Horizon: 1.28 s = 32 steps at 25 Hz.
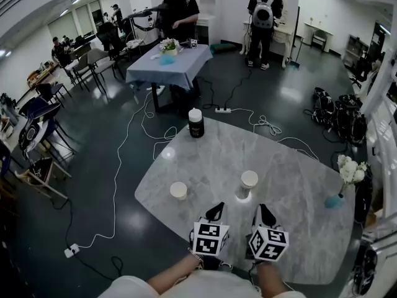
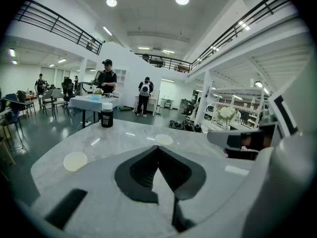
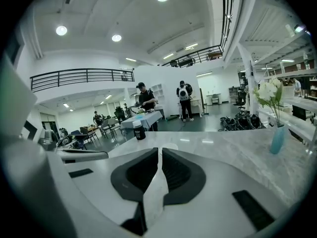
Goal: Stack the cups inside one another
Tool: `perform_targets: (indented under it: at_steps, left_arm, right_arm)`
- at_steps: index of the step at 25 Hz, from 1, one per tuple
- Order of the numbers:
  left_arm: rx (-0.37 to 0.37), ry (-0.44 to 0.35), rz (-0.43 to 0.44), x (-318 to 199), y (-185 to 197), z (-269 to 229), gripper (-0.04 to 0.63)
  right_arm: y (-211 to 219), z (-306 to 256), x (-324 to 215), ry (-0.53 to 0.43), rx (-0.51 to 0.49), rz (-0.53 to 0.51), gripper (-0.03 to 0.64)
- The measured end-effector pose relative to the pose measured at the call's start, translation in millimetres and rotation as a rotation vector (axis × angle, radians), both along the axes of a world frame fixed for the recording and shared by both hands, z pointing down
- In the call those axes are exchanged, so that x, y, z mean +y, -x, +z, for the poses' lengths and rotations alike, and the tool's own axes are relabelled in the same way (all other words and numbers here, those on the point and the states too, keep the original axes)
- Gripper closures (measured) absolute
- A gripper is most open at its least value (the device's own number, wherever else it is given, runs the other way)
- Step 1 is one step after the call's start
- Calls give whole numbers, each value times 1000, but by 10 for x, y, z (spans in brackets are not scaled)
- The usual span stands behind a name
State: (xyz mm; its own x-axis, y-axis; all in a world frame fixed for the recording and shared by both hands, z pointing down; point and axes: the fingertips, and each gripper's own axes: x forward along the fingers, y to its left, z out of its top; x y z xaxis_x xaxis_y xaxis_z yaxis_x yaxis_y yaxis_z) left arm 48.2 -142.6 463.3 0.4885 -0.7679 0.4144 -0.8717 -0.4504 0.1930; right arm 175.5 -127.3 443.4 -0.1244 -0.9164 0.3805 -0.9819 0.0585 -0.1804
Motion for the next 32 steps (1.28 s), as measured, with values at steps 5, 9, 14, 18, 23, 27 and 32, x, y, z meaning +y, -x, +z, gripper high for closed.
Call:
perform_targets:
  at_steps: [5, 9, 14, 18, 23, 27, 32]
  left_arm:
    - [12, -28, 10, 110, 53, -123, 600]
    - [16, -22, 15, 176, 81, -126, 600]
    - [16, -24, 15, 178, 117, -128, 600]
    - [18, -25, 11, 175, 146, -129, 600]
    - [28, -6, 14, 149, 130, -99, 600]
    - [48, -19, 10, 126, 109, -113, 600]
    - [50, -26, -3, 111, 90, -111, 600]
  right_arm:
    - [36, -37, 162, -6, 10, 10, 591]
    - [91, -64, 209, -11, 5, 13, 591]
    - [146, -49, 213, -12, -7, 13, 591]
    - [167, -46, 213, -12, -11, 13, 591]
    - [138, -41, 192, -9, -5, 12, 591]
    - [110, -33, 185, -6, 1, 13, 591]
    - [88, -3, 188, 6, 11, 7, 591]
